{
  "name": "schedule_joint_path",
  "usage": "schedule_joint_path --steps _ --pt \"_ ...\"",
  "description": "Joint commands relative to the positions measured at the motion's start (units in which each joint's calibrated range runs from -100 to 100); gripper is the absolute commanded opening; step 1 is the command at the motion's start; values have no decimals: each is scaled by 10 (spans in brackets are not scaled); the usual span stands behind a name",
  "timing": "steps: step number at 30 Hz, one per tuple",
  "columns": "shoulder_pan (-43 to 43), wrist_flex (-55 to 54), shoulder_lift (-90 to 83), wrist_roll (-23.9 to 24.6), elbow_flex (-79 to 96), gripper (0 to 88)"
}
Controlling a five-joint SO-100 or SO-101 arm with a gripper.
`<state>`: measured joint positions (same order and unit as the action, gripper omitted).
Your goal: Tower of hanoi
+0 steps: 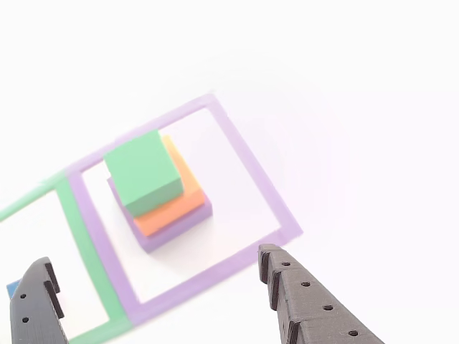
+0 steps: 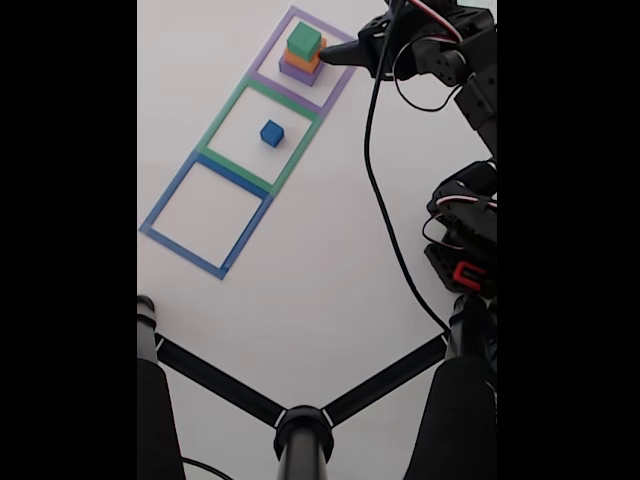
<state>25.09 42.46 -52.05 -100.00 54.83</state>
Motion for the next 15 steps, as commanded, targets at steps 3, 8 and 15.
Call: schedule_joint_path --steps 3,8,15 --pt "2 -256 41 0 98 354" --pt "2 -432 156 0 132 359" --pt "-16 -612 283 0 147 356"
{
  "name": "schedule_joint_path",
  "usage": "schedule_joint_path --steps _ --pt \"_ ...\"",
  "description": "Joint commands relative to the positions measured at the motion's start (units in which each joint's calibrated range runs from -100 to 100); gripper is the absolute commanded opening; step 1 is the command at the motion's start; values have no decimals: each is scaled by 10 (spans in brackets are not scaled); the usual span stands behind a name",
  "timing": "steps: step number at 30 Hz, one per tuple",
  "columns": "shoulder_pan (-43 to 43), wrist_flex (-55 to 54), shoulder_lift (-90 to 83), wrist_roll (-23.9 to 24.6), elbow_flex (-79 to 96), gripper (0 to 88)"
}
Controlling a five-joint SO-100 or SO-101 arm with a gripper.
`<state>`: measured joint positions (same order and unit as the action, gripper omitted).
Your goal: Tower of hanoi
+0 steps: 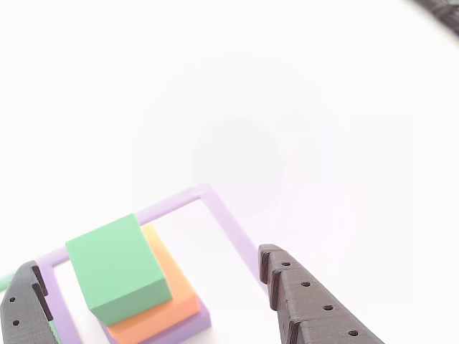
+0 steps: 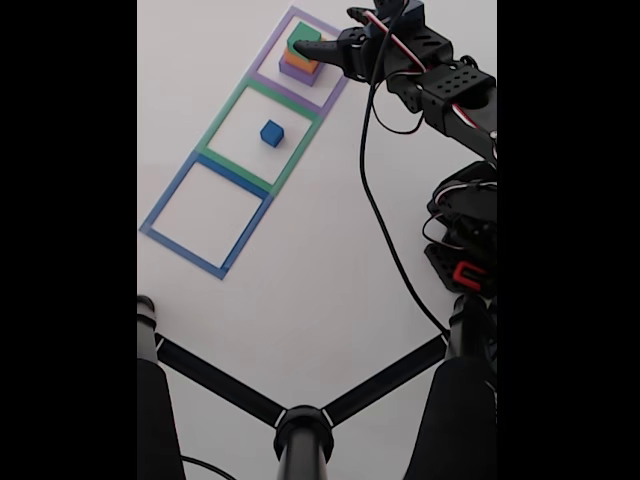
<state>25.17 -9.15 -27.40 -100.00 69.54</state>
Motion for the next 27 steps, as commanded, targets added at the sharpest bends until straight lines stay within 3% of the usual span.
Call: schedule_joint_path --steps 1,27 --pt "-20 -114 49 0 3 356" --pt "-60 -353 232 0 25 341"
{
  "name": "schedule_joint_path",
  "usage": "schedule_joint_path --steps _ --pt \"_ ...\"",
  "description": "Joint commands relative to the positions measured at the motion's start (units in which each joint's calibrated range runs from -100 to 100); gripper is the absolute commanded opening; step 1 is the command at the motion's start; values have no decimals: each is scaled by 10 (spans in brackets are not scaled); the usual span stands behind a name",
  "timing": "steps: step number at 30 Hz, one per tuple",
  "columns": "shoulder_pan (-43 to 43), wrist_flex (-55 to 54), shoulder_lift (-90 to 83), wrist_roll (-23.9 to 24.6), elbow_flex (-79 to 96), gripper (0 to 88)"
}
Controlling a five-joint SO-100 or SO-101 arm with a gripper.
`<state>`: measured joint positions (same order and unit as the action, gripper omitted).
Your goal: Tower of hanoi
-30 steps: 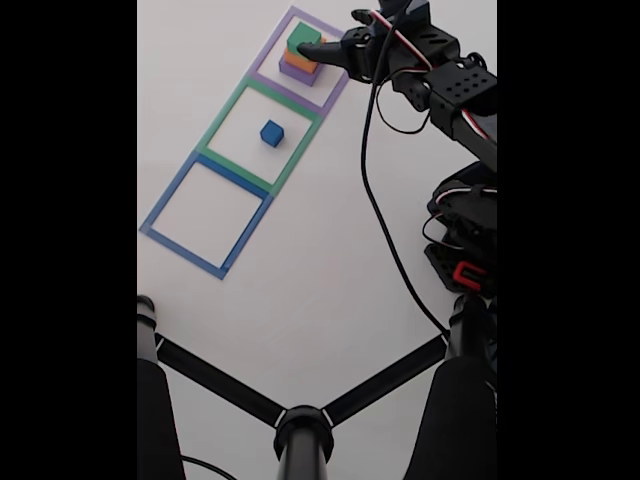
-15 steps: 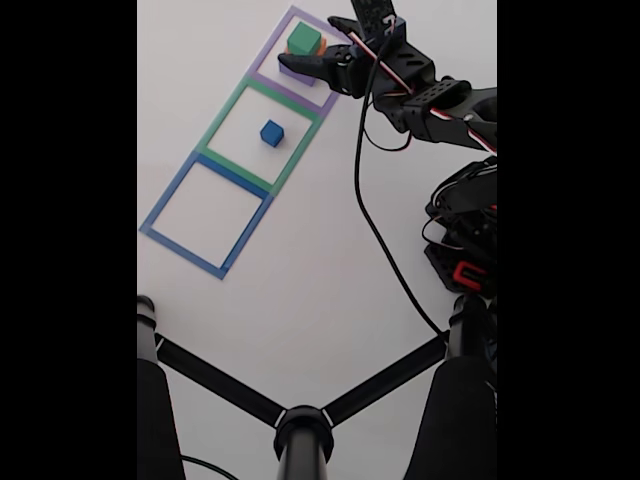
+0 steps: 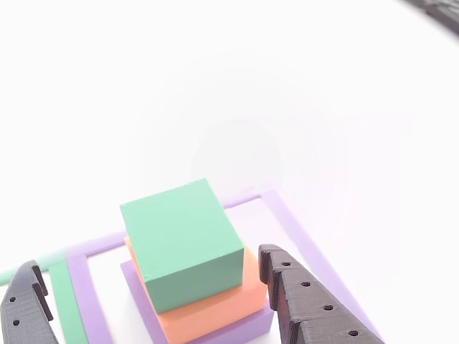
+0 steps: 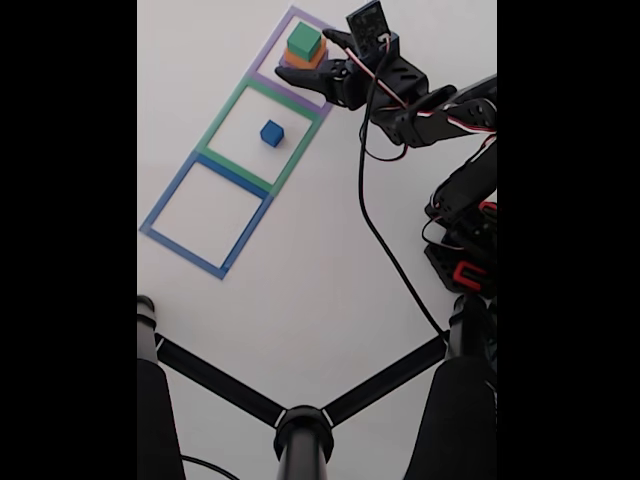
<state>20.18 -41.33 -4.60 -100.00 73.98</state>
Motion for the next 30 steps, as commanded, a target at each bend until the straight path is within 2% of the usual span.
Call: schedule_joint_path --steps 1,15,30 --pt "-12 -36 8 0 -21 340" --pt "-15 -49 44 0 -52 303" --pt "-21 -48 48 0 -57 117"
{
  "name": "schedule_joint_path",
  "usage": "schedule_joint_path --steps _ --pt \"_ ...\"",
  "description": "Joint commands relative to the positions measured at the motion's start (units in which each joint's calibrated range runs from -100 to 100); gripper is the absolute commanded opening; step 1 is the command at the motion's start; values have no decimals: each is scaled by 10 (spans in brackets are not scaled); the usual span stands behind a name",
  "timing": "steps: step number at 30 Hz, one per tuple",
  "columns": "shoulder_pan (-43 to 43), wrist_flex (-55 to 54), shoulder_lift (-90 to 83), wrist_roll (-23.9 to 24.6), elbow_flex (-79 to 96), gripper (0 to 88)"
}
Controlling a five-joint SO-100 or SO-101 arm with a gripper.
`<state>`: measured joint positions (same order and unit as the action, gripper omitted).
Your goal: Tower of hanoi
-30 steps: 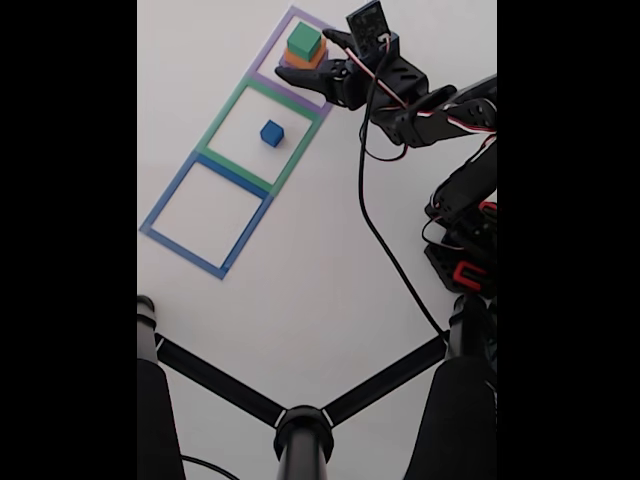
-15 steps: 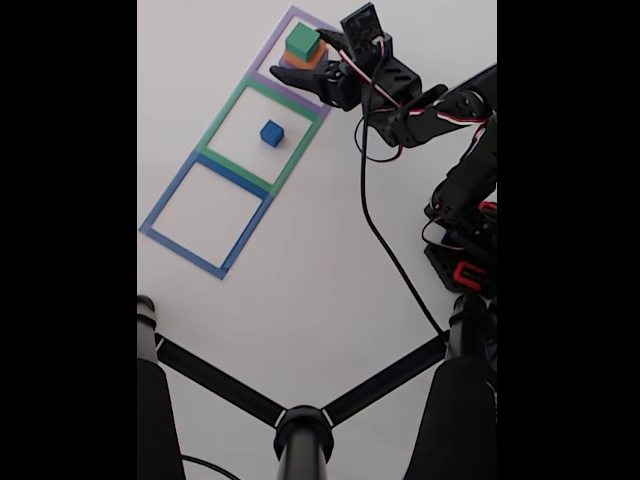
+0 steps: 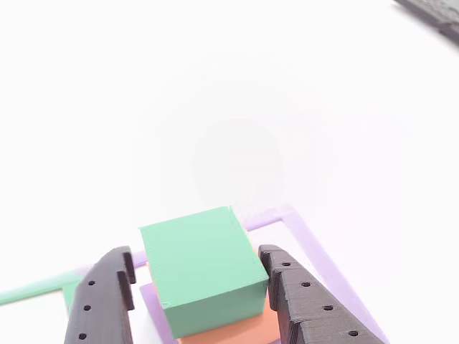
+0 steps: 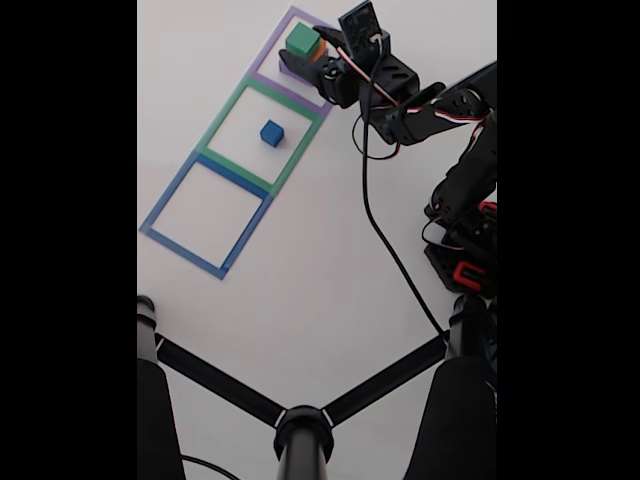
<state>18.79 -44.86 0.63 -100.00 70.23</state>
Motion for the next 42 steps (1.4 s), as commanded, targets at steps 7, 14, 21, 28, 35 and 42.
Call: schedule_joint_path --steps 7,14,21,28,35,42 --pt "-10 -7 -12 0 -19 86" --pt "-18 58 -73 0 -18 71" --pt "-26 307 -237 0 -69 68" --pt "-28 745 -365 0 -286 68" --pt "-78 1075 -373 0 -553 64" --pt "-153 1246 -373 0 -708 61"
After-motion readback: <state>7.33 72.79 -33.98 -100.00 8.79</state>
